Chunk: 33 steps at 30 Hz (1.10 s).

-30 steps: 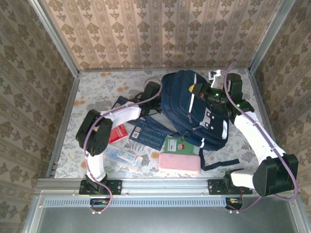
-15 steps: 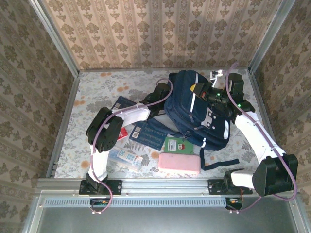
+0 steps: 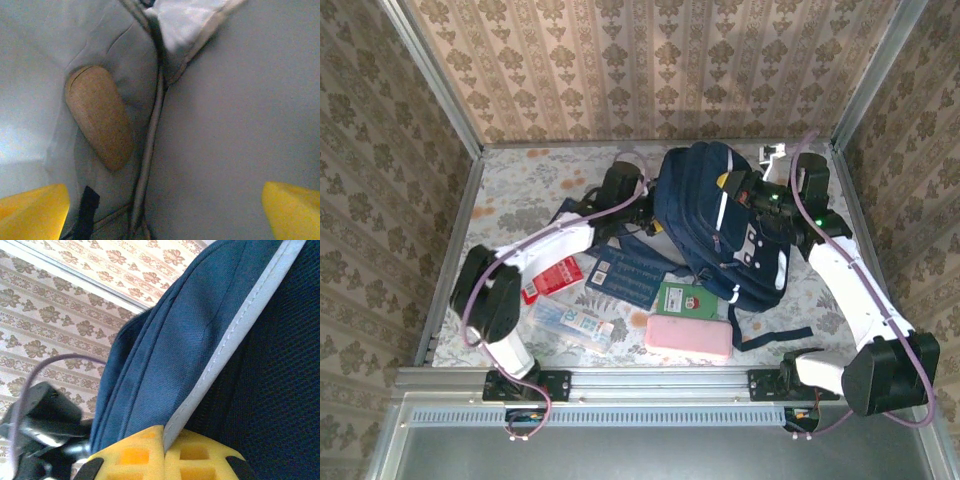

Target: Pack the student bag

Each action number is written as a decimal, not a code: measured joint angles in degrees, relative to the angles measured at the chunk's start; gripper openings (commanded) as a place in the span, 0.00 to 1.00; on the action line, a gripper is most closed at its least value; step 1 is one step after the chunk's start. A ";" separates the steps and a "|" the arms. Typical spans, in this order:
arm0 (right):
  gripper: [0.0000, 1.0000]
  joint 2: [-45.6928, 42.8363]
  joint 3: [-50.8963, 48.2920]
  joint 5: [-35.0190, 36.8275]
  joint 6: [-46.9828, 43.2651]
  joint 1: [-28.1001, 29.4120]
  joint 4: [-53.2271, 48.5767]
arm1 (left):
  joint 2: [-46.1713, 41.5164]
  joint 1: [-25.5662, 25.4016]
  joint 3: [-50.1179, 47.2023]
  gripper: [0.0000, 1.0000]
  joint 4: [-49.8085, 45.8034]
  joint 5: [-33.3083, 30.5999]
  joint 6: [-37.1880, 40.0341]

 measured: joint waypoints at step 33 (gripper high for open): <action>0.00 2.51 3.26 6.34 -4.83 -3.54 -7.98 | -14.38 -29.99 -8.37 1.00 -40.89 -25.00 69.44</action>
